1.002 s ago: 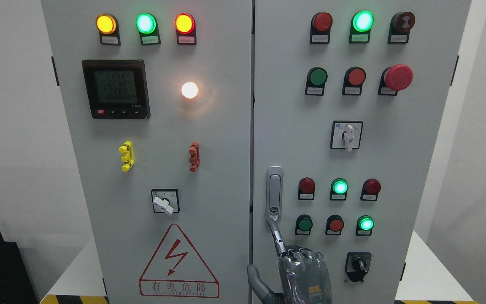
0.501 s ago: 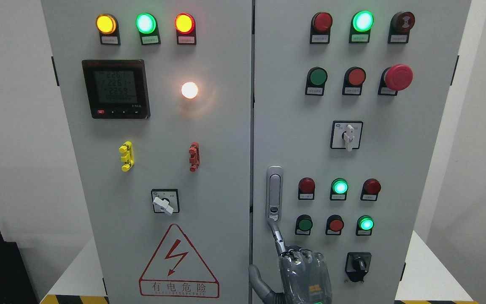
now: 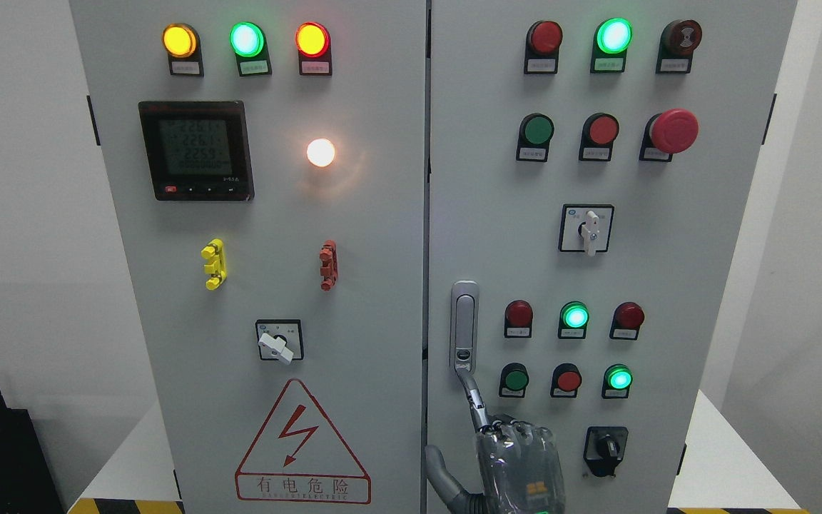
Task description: Release door handle
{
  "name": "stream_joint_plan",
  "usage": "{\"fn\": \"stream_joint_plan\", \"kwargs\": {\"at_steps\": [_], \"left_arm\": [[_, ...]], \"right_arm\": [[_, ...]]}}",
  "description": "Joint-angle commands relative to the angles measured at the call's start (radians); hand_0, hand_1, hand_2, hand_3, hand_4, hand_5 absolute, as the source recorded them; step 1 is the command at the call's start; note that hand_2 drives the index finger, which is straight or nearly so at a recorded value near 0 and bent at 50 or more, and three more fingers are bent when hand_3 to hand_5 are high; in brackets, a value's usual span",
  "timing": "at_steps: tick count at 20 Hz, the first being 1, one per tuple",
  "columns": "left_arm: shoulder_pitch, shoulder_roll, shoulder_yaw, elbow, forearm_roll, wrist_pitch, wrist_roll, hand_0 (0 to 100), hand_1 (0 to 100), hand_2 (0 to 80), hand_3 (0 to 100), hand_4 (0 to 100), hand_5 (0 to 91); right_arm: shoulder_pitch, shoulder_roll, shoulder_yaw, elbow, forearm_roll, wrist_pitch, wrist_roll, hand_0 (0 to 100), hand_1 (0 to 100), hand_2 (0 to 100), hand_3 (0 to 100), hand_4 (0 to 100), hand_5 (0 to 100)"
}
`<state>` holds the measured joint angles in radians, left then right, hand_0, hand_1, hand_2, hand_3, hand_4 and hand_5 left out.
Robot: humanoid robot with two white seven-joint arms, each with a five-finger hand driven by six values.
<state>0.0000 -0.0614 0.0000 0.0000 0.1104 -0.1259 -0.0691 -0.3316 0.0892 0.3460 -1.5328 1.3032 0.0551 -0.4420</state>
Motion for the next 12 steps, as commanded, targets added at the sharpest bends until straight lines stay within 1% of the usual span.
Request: {"fn": "stream_joint_plan", "kwargs": {"at_steps": [1, 12], "left_arm": [[-0.031, 0.000, -0.011, -0.009, 0.000, 0.000, 0.000, 12, 39, 0.0, 0, 0, 0.0], [-0.031, 0.000, -0.011, -0.008, 0.000, 0.000, 0.000, 12, 39, 0.0, 0, 0, 0.0]], "right_arm": [[-0.004, 0.000, -0.007, 0.003, -0.002, -0.001, 0.014, 36, 37, 0, 100, 100, 99], [-0.007, 0.001, -0.012, 0.008, -0.002, 0.000, 0.016, 37, 37, 0, 100, 100, 99]]}}
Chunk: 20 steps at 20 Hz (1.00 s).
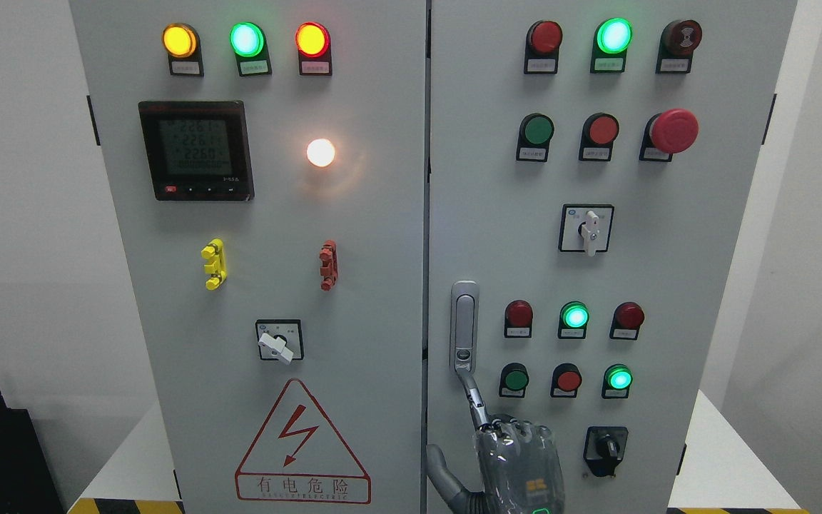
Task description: Release door handle
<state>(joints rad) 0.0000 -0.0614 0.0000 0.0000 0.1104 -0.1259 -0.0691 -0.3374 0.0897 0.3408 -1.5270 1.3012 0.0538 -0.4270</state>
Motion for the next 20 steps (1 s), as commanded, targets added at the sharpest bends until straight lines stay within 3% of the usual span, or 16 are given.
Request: {"fn": "stream_joint_plan", "kwargs": {"at_steps": [1, 20], "left_arm": [[-0.031, 0.000, -0.011, -0.009, 0.000, 0.000, 0.000, 12, 39, 0.0, 0, 0, 0.0], [-0.031, 0.000, -0.011, -0.008, 0.000, 0.000, 0.000, 12, 39, 0.0, 0, 0, 0.0]], "right_arm": [[-0.005, 0.001, -0.006, 0.002, 0.000, 0.001, 0.002, 37, 37, 0, 100, 100, 99], [-0.022, 0.001, -0.009, 0.016, -0.002, 0.003, 0.019, 37, 37, 0, 100, 100, 99]]}}
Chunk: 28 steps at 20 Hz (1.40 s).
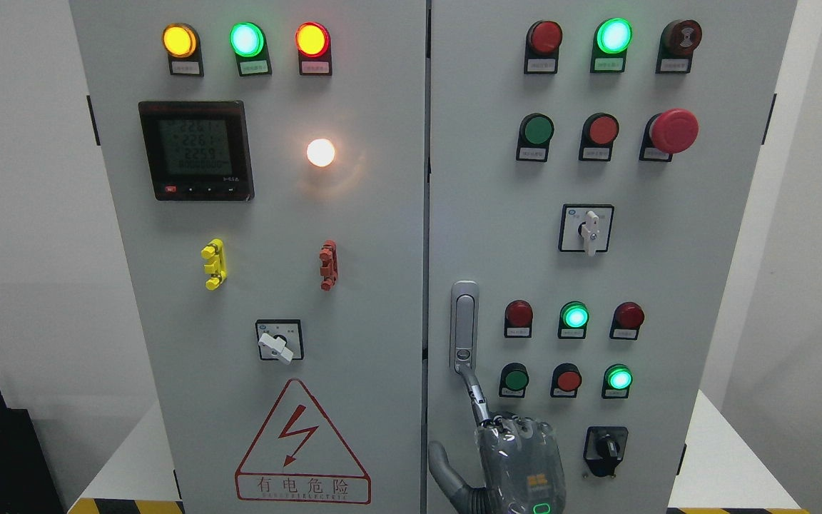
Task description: Release door handle
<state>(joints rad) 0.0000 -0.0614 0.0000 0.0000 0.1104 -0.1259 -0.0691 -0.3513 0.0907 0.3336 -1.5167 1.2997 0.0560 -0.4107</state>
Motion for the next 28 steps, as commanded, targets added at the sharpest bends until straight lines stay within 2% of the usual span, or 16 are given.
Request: {"fn": "stream_joint_plan", "kwargs": {"at_steps": [1, 3, 28], "left_arm": [[-0.031, 0.000, -0.011, -0.008, 0.000, 0.000, 0.000, 12, 39, 0.0, 0, 0, 0.0], [-0.031, 0.000, -0.011, -0.008, 0.000, 0.000, 0.000, 12, 39, 0.0, 0, 0, 0.0], [-0.031, 0.000, -0.011, -0.009, 0.000, 0.000, 0.000, 12, 39, 0.0, 0, 0, 0.0]], "right_arm": [[-0.008, 0.000, -0.001, 0.006, 0.000, 0.001, 0.003, 37, 37, 0, 100, 100, 99], [-0.009, 0.000, 0.001, 0.006, 0.000, 0.001, 0.012, 37, 37, 0, 100, 100, 99], [-0.002, 0.000, 0.001, 0.032, 0.001, 0.002, 0.013, 37, 37, 0, 100, 100, 99]]}}
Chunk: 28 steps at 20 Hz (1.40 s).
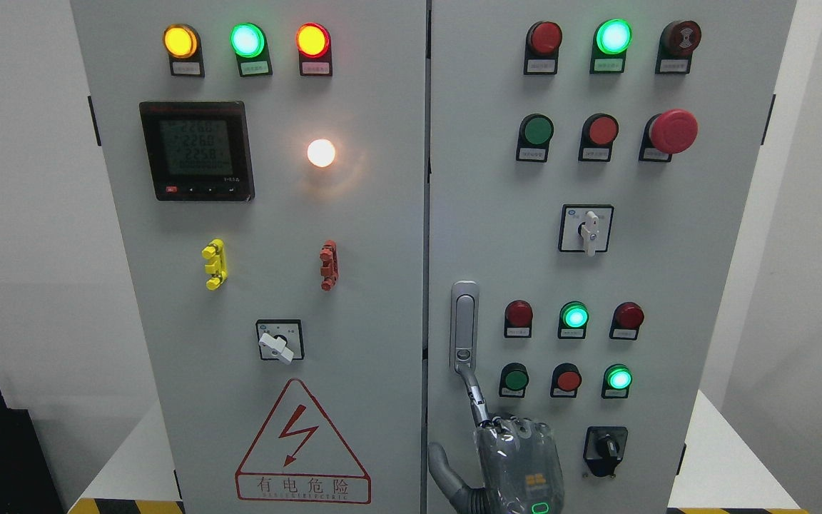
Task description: Release door handle
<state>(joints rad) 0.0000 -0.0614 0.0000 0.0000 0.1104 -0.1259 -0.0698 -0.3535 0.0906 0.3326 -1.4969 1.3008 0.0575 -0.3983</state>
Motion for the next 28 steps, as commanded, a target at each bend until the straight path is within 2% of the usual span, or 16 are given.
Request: {"fn": "stream_joint_plan", "kwargs": {"at_steps": [1, 14, 25, 28], "left_arm": [[-0.031, 0.000, -0.011, -0.009, 0.000, 0.000, 0.001, 12, 39, 0.0, 0, 0, 0.0], [-0.031, 0.000, -0.011, -0.009, 0.000, 0.000, 0.001, 12, 39, 0.0, 0, 0, 0.0], [-0.031, 0.000, -0.011, -0.008, 0.000, 0.000, 0.001, 12, 39, 0.0, 0, 0, 0.0], [-0.031, 0.000, -0.011, -0.008, 0.000, 0.000, 0.001, 12, 39, 0.0, 0, 0, 0.0]], "right_arm": [[0.001, 0.000, 0.002, 0.012, 0.000, 0.001, 0.001, 37, 37, 0, 100, 100, 99], [-0.001, 0.000, 0.003, 0.014, 0.000, -0.002, -0.001, 37, 36, 1, 100, 100, 99], [0.004, 0.000, 0.011, -0.028, 0.000, -0.004, -0.016, 37, 36, 1, 100, 100, 99], [0.017, -0.002, 0.013, -0.037, 0.002, -0.007, -0.031, 37, 36, 1, 100, 100, 99]]}}
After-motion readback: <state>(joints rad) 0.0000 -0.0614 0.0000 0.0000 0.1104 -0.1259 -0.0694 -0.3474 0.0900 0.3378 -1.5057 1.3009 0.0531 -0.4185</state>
